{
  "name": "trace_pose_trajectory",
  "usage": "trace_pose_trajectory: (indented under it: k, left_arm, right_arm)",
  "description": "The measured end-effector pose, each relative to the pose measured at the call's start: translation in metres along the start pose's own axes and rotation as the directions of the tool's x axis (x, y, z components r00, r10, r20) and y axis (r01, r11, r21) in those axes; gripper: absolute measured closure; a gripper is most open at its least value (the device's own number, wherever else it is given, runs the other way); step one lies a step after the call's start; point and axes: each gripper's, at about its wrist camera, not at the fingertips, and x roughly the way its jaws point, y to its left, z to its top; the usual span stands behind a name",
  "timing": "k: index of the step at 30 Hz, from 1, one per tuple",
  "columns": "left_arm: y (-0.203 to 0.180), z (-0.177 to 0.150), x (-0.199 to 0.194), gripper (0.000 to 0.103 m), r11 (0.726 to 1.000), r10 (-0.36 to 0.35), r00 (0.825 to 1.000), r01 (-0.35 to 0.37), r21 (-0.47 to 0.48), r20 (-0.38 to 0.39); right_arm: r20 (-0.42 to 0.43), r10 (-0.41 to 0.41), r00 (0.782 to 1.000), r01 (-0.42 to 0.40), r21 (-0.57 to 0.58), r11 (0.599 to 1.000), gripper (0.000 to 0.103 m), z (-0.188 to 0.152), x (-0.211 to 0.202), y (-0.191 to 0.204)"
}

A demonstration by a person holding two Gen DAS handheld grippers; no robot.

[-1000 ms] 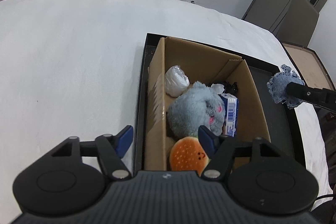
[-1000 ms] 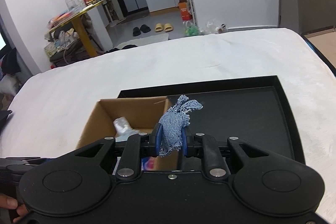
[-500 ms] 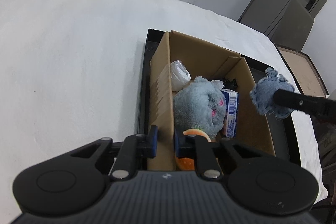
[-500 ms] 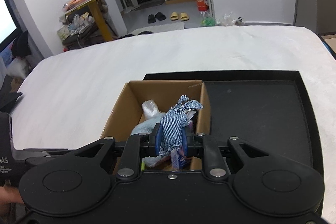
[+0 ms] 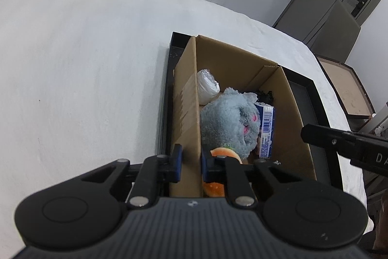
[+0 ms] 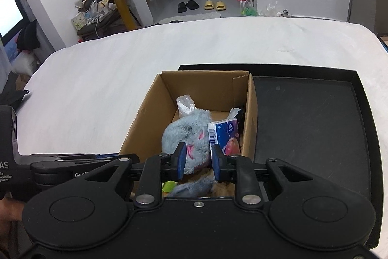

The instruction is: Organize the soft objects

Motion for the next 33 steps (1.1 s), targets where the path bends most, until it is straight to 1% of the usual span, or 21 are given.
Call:
trace_pose_trajectory:
  k: [6,8,12,14,15,18,20,21,23,24,26,27,29,31,33]
  left_arm:
    - [0.0,0.0,-0.002,0.088,1.0,-0.002,1.0,0.002,-0.003,-0.002]
    - [0.0,0.0,-0.002,0.087,1.0,0.001,1.0,-0.001,0.0,-0.007]
    - [-0.003,0.002,-0.004,0.084,1.0,0.018,1.0,-0.018,0.013,-0.012]
    - [-0.004,0.003,-0.006,0.084,1.0,0.026,0.999,-0.026,0.014,-0.021]
    - [-0.004,0.003,-0.008,0.084,1.0,0.028,0.999,-0.027,0.012,-0.027]
    - [-0.004,0.006,-0.014,0.073,0.999,0.042,0.998,-0.041,0.009,-0.043]
    - [-0.004,0.009,-0.02,0.06,0.998,0.056,0.997,-0.056,0.014,-0.047]
    - [-0.005,0.01,-0.023,0.057,0.998,0.063,0.997,-0.062,0.018,-0.047]
    - [-0.007,0.012,-0.03,0.046,0.997,0.072,0.996,-0.07,0.029,-0.045]
    - [-0.008,0.014,-0.033,0.043,0.996,0.078,0.996,-0.076,0.035,-0.045]
    - [-0.011,0.016,-0.039,0.03,0.995,0.095,0.994,-0.093,0.043,-0.044]
    - [-0.014,0.017,-0.042,0.028,0.994,0.104,0.994,-0.101,0.048,-0.044]
    - [-0.019,0.019,-0.049,0.023,0.992,0.11,0.993,-0.108,0.057,-0.043]
    - [-0.024,0.021,-0.055,0.021,0.992,0.106,0.993,-0.101,0.081,-0.049]
    - [-0.029,0.023,-0.064,0.018,0.99,0.108,0.993,-0.103,0.093,-0.045]
  right_arm:
    - [0.003,-0.008,1.0,0.008,-0.009,1.0,0.079,-0.001,-0.002,0.001]
    - [-0.001,-0.007,1.0,0.007,0.002,1.0,0.074,-0.003,-0.002,-0.001]
    - [-0.007,-0.005,1.0,0.005,0.021,1.0,0.07,-0.005,-0.004,-0.005]
    - [-0.009,-0.007,1.0,0.007,0.032,0.999,0.062,-0.005,-0.006,-0.008]
    - [-0.01,-0.007,1.0,0.007,0.038,0.999,0.06,-0.005,-0.008,-0.01]
    - [-0.02,0.0,1.0,0.001,0.05,0.999,0.052,-0.005,-0.011,-0.013]
    - [-0.026,0.0,1.0,0.001,0.052,0.999,0.044,-0.006,-0.014,-0.015]
    - [-0.028,0.002,1.0,-0.001,0.055,0.998,0.041,-0.006,-0.016,-0.016]
    - [-0.038,0.0,0.999,0.003,0.065,0.998,0.027,-0.007,-0.019,-0.019]
    - [-0.039,-0.003,0.999,0.006,0.067,0.998,0.024,-0.008,-0.02,-0.02]
    - [-0.042,-0.01,0.999,0.013,0.071,0.997,0.018,-0.009,-0.024,-0.023]
    - [-0.042,-0.009,0.999,0.013,0.075,0.997,0.016,-0.009,-0.026,-0.025]
    - [-0.036,-0.016,0.999,0.019,0.087,0.996,0.007,-0.009,-0.032,-0.029]
    - [-0.021,-0.036,0.999,0.038,0.084,0.996,0.002,-0.009,-0.04,-0.033]
    - [-0.007,-0.042,0.999,0.043,0.078,0.996,0.0,-0.008,-0.049,-0.037]
